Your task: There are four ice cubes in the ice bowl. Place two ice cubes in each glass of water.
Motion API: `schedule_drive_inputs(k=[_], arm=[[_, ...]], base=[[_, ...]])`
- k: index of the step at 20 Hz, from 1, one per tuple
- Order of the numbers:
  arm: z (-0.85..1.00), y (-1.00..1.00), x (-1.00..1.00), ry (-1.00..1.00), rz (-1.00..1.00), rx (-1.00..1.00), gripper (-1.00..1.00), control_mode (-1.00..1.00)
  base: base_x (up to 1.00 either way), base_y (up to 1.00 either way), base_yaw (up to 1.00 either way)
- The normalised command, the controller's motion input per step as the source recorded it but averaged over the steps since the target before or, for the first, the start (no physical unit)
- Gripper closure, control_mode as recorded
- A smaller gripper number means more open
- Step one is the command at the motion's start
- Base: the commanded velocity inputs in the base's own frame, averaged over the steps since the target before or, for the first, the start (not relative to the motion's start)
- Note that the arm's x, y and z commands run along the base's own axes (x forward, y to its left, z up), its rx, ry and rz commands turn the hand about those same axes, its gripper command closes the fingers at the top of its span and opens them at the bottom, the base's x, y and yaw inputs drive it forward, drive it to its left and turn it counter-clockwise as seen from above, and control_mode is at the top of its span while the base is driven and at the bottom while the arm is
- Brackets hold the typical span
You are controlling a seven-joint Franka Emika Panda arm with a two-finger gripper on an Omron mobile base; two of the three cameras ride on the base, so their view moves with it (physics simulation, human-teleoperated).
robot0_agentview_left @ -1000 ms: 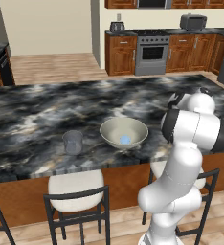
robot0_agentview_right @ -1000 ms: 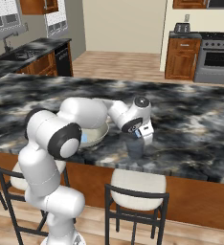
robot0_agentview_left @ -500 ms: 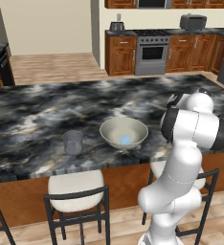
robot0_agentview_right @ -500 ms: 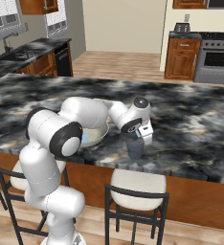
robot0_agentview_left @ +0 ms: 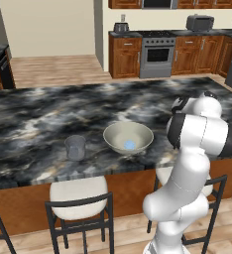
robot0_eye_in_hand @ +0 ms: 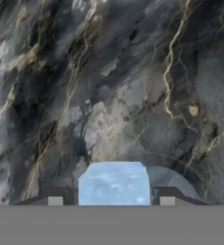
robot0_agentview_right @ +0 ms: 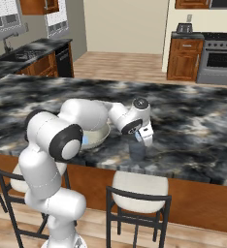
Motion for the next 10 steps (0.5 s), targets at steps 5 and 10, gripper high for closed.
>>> schedule_drive_inputs(k=[5,10], arm=[[-0.05,0.00,-0.07,-0.02,-0.01,0.00,-1.00,-1.00],[-0.02,0.00,-0.03,-0.03,-0.02,0.00,-1.00,-1.00]], base=[[0.00,0.00,0.00],[0.00,0.00,0.00]])
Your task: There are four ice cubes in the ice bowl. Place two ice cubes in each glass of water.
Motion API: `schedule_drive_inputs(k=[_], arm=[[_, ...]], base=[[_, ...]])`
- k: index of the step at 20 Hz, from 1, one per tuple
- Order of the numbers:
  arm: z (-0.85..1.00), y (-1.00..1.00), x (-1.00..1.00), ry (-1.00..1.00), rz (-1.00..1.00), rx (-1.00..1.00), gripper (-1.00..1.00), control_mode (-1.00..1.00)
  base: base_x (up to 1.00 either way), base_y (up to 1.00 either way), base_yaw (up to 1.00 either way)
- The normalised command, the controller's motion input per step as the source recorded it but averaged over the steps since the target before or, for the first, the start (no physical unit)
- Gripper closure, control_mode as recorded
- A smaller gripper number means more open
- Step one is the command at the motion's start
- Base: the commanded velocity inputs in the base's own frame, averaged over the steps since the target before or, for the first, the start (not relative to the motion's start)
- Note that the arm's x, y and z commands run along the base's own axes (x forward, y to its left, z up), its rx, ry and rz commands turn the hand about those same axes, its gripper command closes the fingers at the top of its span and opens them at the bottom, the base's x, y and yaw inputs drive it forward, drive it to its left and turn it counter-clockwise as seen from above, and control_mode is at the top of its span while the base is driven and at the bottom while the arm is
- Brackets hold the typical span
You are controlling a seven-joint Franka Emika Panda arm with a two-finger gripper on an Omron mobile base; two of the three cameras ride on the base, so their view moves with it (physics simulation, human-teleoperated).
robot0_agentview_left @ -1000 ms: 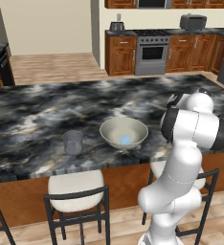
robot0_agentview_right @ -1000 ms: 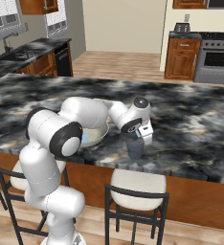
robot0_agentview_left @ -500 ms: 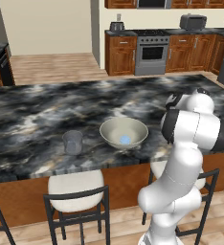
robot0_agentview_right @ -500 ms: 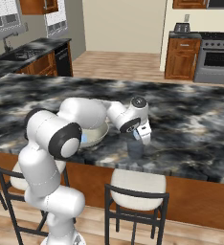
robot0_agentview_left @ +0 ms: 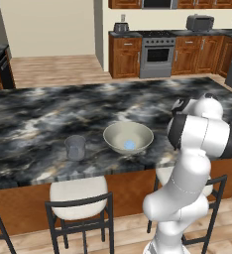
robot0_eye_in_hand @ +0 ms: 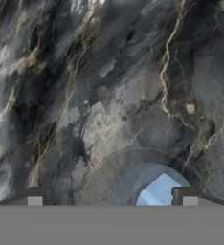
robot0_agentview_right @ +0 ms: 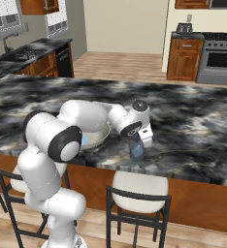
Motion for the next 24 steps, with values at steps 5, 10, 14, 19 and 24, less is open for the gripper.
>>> schedule_drive_inputs(k=[5,10,14,19,24], arm=[[0.02,0.00,-0.01,-0.03,-0.01,0.01,-1.00,-1.00],[0.30,0.05,0.00,0.02,0.00,0.01,-1.00,-1.00],[0.50,0.24,0.00,0.18,0.04,0.00,-1.00,-1.00],[0.38,0.42,0.00,0.38,0.17,-0.08,-1.00,-1.00],[0.10,0.56,0.00,0.35,0.30,-0.13,-1.00,-1.00]], base=[[0.00,0.00,0.00],[0.00,0.00,0.00],[0.00,0.00,0.00],[0.00,0.00,0.00],[0.00,0.00,0.00]])
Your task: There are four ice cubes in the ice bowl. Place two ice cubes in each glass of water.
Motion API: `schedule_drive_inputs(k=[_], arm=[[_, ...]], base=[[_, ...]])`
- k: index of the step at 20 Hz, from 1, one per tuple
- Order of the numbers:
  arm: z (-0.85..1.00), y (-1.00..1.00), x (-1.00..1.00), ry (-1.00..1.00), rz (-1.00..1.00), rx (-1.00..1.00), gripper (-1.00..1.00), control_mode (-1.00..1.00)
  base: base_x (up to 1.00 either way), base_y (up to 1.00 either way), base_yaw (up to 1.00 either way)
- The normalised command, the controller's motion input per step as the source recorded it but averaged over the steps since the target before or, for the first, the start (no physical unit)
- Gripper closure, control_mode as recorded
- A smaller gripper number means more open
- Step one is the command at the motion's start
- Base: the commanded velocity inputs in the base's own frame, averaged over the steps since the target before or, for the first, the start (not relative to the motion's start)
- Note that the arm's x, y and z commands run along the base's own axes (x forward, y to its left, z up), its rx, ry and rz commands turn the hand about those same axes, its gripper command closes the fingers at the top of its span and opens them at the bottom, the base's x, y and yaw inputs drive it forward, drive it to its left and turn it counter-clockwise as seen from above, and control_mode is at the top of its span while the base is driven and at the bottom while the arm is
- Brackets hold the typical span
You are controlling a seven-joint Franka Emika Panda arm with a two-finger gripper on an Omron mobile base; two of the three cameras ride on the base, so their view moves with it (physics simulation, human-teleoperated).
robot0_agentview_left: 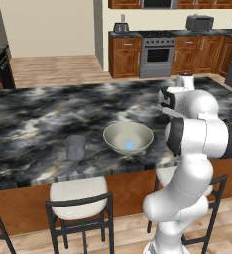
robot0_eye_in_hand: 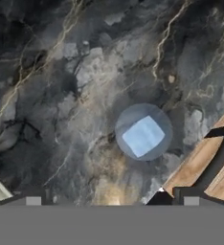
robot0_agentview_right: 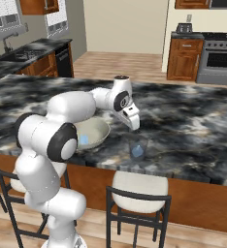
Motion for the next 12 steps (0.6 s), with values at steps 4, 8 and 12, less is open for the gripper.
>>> schedule_drive_inputs(k=[4,8,12], arm=[[0.00,0.47,-0.03,0.07,0.31,-0.07,-1.00,-1.00],[-0.06,0.42,-0.14,-0.08,0.29,-0.01,-1.00,-1.00],[-0.08,0.51,-0.12,-0.18,0.24,0.00,-1.00,-1.00]], base=[[0.00,0.00,0.00],[0.00,0.00,0.00],[0.00,0.00,0.00]])
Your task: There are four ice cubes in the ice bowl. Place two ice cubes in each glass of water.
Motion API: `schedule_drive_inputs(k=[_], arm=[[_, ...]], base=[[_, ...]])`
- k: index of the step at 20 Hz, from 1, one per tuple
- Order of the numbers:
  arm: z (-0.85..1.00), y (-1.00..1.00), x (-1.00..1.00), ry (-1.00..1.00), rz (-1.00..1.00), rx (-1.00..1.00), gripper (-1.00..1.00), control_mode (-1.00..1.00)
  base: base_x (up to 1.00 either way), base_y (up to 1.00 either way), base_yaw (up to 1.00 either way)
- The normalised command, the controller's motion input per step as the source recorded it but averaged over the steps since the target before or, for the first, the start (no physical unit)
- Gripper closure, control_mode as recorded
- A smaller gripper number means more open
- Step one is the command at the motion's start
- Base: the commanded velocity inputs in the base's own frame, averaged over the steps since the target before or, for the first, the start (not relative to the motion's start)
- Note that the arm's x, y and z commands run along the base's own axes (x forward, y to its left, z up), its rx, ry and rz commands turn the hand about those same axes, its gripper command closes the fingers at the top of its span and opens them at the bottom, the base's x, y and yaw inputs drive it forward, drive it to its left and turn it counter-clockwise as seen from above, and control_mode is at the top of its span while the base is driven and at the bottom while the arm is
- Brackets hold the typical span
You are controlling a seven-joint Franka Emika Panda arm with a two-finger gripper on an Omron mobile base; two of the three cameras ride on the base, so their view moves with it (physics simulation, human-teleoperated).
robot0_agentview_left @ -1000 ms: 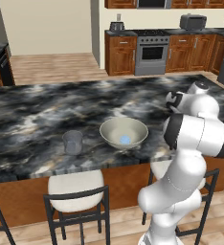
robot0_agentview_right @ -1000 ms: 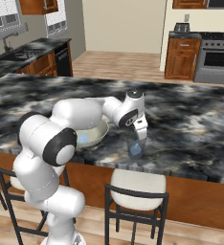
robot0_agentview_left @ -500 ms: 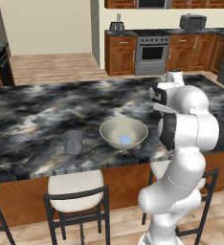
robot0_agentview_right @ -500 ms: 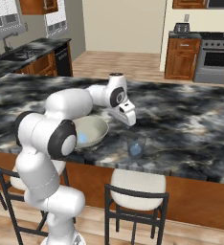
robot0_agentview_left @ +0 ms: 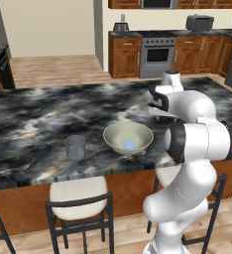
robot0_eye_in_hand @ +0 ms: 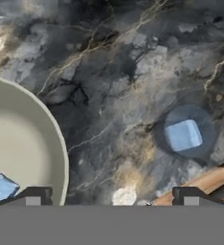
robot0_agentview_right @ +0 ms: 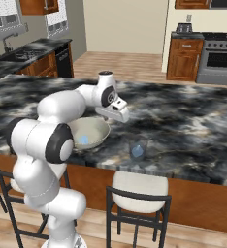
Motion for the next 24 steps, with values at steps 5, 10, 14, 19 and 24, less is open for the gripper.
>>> schedule_drive_inputs(k=[5,10,14,19,24], arm=[[-0.05,0.74,-0.02,-0.13,0.13,0.00,-1.00,-1.00],[0.00,0.61,0.00,-0.01,0.19,0.00,-1.00,-1.00],[0.00,0.43,0.00,0.04,0.27,0.00,-1.00,-1.00],[0.00,0.42,0.00,0.06,0.25,0.00,-1.00,-1.00],[-0.05,0.33,0.00,0.00,0.21,0.00,-1.00,-1.00]], base=[[0.00,0.00,0.00],[0.00,0.00,0.00],[0.00,0.00,0.00],[0.00,0.00,0.00],[0.00,0.00,0.00]])
